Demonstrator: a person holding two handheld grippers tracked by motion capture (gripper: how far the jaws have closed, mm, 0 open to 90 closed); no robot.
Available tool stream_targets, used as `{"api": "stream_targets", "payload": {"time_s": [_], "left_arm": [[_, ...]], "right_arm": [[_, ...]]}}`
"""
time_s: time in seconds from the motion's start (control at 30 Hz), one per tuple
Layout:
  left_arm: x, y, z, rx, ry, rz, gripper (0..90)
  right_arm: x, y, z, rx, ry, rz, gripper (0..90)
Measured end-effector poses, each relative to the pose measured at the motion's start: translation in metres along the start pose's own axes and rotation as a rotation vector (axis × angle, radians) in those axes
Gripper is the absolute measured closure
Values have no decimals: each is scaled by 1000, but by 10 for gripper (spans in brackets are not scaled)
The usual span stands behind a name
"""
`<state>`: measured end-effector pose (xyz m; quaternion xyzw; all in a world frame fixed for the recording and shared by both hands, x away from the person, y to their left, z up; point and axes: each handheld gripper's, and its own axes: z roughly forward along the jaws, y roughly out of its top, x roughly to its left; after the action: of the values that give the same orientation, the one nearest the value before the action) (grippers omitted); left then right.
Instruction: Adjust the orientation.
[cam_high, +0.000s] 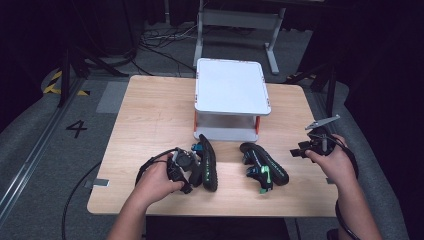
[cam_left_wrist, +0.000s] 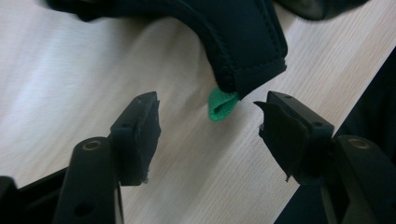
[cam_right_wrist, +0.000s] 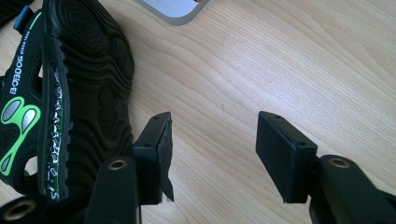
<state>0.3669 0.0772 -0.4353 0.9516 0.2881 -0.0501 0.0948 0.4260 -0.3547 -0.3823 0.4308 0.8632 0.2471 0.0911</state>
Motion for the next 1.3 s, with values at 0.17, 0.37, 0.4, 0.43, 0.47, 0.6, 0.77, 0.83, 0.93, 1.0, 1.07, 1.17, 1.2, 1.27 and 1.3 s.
{"api": "stream_targets", "payload": {"time_s": [0.17,0.37,0.4,0.43,0.47,0.6,0.77,0.83,0.93,1.0,1.07,1.17,1.2,1.27,1.3], "left_arm": [[0,4,4,-3,-1,10,498],[0,3,1,25,-42,-48,866],[-1,3,-1,25,-55,-65,873],[-1,3,-1,26,-57,-76,875],[-1,3,-2,24,-59,-82,876],[1,1,-5,14,-45,-105,878],[-1,1,-19,-39,2,-95,879],[-3,2,-25,-59,23,-91,878],[-9,5,-33,-83,65,-62,877],[-14,10,-36,-85,87,-35,876],[-19,15,-39,-92,104,-12,874],[-25,20,-42,-106,109,23,871],[-27,23,-43,-111,114,36,871],[-32,27,-45,-117,113,55,867],[-34,30,-45,-124,110,65,866]], "right_arm": [[-1,-1,1,6,7,0,473],[-2,-1,3,7,11,-3,473],[-1,-1,3,8,11,-3,472],[-1,-1,3,8,11,-5,473],[-1,-1,3,7,12,-5,473],[-1,-1,2,4,12,-3,473],[-1,-1,3,10,15,-1,473],[-1,-2,3,9,15,-2,473],[-1,-3,3,12,14,-2,473],[-1,-4,3,16,12,3,472],[0,-5,3,21,10,5,473],[1,-8,3,21,8,7,472],[1,-9,2,24,9,7,472],[0,-11,1,21,6,8,472],[0,-13,0,20,4,10,472]]}}
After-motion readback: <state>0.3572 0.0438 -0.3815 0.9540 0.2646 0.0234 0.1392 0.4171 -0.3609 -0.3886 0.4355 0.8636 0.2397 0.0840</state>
